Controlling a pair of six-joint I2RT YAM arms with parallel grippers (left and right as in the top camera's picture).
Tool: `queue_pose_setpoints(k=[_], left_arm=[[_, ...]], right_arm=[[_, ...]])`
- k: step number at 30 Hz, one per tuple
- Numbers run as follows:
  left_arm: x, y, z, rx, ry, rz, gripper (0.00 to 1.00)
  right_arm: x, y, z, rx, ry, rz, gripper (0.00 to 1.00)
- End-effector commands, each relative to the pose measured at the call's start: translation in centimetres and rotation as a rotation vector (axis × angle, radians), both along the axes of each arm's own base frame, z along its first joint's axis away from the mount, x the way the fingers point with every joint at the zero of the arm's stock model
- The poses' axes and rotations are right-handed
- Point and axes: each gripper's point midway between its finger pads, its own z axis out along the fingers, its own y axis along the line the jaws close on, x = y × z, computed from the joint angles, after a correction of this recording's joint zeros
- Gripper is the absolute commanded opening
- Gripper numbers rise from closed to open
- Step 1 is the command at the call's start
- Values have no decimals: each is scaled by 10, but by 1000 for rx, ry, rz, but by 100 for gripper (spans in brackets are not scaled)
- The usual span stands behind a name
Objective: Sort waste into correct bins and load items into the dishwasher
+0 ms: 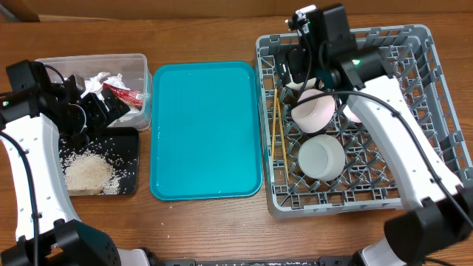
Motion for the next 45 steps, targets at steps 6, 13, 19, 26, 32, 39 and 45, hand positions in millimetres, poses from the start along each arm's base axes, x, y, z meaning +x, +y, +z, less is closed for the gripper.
queue_pose_setpoints(k=[6, 13, 19, 26, 32, 39, 45], left_arm=[[3, -1, 12, 21, -40, -17, 100], [3, -1, 13, 21, -40, -17, 100], [3, -1, 13, 21, -40, -17, 100], [3, -1, 13, 21, -40, -17, 100], [3, -1, 13, 21, -40, -17, 100], [3, -1, 12, 21, -40, -17, 100], [3, -1, 13, 21, -40, -17, 100]], right_arm=[[-70, -25, 156, 137, -351, -2, 100], [-166, -61, 248, 224, -620, -4, 100], [-241, -88, 252, 276, -758, -4, 100], [-275, -98, 190, 318, -865, 15, 100], [-271, -96, 131, 423, -984, 6, 100], [-243, -92, 63, 582, -1034, -28, 100], [-228, -89, 23, 612, -1029, -36, 100]])
